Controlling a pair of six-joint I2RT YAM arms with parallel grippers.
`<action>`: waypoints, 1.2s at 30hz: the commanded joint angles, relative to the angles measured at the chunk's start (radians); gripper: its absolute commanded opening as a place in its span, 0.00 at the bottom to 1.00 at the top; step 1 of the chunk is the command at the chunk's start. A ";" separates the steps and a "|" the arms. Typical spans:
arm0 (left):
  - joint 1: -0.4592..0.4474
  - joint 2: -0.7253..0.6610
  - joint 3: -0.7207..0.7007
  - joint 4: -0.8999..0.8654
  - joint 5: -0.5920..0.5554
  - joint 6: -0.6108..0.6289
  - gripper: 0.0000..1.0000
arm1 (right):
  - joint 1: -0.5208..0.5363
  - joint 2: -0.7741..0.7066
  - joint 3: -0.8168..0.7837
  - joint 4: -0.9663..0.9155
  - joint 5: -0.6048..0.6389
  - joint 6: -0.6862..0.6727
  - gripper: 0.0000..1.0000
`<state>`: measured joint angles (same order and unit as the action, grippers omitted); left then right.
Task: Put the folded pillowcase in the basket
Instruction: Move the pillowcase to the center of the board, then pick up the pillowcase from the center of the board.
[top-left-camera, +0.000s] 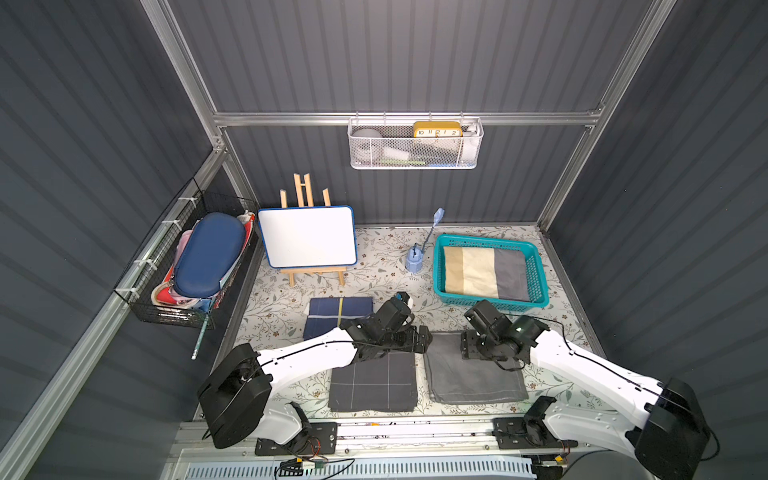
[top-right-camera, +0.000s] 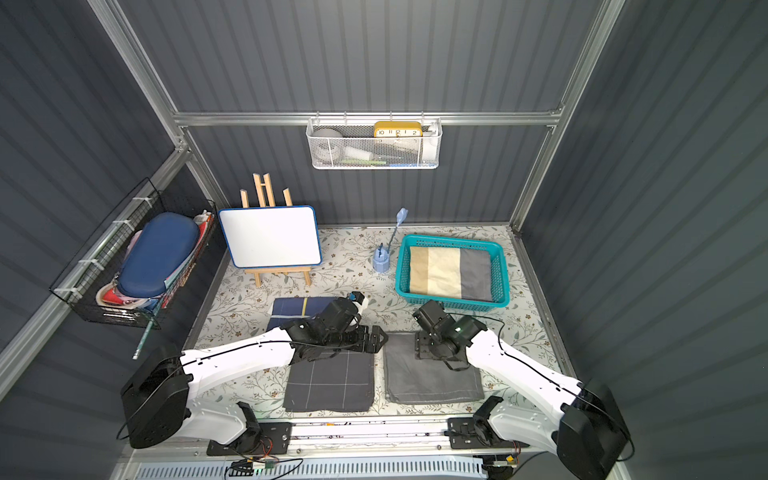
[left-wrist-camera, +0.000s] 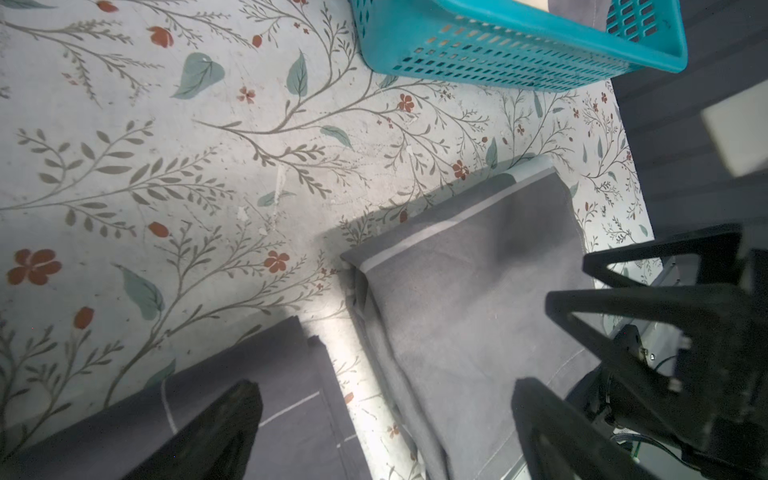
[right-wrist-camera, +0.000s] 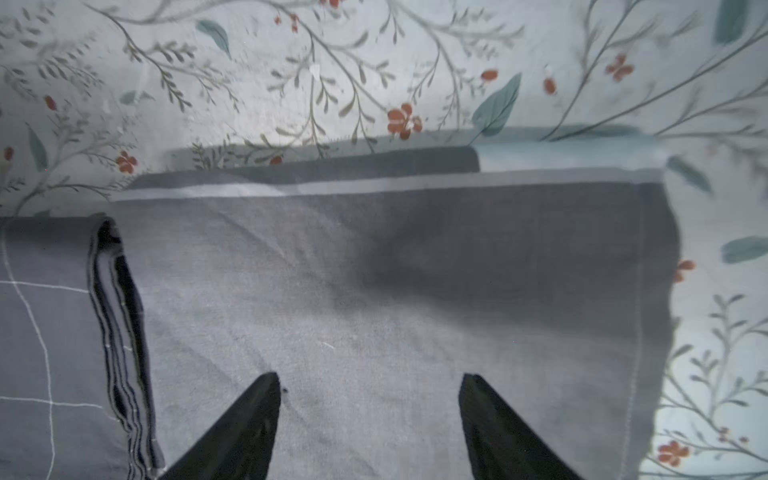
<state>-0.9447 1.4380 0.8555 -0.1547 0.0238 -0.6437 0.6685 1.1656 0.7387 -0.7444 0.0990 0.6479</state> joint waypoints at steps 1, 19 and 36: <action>-0.006 0.033 0.005 0.026 0.034 -0.012 1.00 | 0.005 0.076 -0.023 0.104 -0.038 0.061 0.72; -0.006 0.197 0.123 0.026 0.032 -0.056 0.92 | -0.117 0.395 0.127 0.321 0.003 0.052 0.70; -0.008 0.342 0.258 -0.105 0.012 -0.034 0.80 | -0.137 -0.098 0.012 -0.074 0.210 0.069 0.69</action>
<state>-0.9459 1.7611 1.0840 -0.2127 0.0269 -0.6907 0.5320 1.1149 0.7982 -0.6556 0.2253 0.6792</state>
